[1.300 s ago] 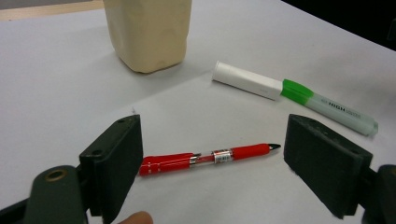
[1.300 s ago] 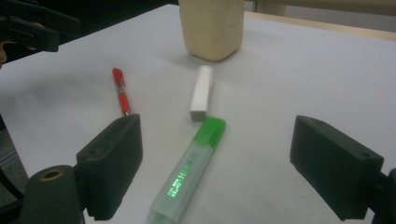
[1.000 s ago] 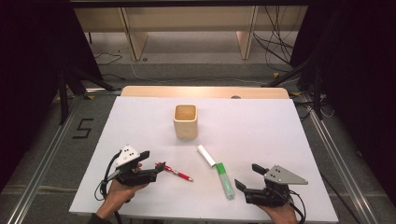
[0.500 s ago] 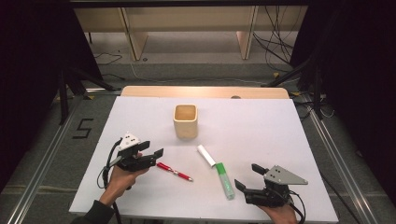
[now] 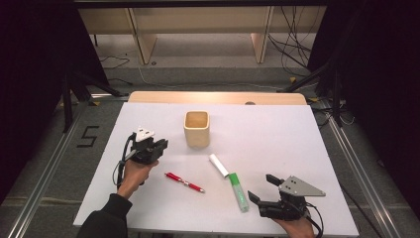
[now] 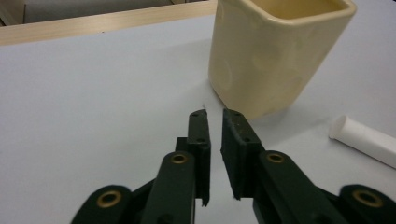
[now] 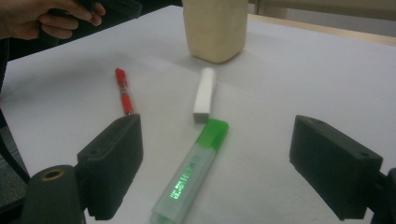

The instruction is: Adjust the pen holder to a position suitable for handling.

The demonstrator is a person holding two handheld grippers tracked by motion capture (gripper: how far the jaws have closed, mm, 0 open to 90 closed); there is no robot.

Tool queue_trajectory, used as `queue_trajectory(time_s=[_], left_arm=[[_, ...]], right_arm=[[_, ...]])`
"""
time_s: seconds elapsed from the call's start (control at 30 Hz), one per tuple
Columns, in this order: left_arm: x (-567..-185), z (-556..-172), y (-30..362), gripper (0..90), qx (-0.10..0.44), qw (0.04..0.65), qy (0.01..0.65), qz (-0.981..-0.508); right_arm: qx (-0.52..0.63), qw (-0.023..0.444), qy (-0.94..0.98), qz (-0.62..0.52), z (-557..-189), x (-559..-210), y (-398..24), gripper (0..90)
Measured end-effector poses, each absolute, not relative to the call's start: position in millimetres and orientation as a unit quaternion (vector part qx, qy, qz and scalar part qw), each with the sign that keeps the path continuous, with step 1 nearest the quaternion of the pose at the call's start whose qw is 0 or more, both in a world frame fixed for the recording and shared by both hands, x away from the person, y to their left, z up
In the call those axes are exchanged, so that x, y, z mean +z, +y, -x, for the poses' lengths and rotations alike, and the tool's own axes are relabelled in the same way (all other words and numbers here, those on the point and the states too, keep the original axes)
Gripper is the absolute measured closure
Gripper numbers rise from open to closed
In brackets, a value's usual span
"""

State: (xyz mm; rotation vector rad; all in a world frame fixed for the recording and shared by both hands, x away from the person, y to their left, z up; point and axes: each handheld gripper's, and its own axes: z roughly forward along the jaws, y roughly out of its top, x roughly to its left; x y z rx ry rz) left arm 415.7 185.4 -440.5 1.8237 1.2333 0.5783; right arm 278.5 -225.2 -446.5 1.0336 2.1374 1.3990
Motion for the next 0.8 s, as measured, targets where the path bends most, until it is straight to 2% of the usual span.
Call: queue_trajectory(time_s=[0.1, 0.8], left_arm=[[-441.5, -424.9, 182.5, 89.0, 0.230, 0.417, 0.495, -0.727], [-454.1, -482.5, 152.2, 89.4, 0.201, 0.399, 0.512, -0.733]], right_arm=[[0.498, 0.191, 0.762, -0.367, -278.6, -446.9, -224.8, 18.2], [0.500, 0.189, 0.763, -0.363, -278.9, -447.3, -223.5, 18.3]])
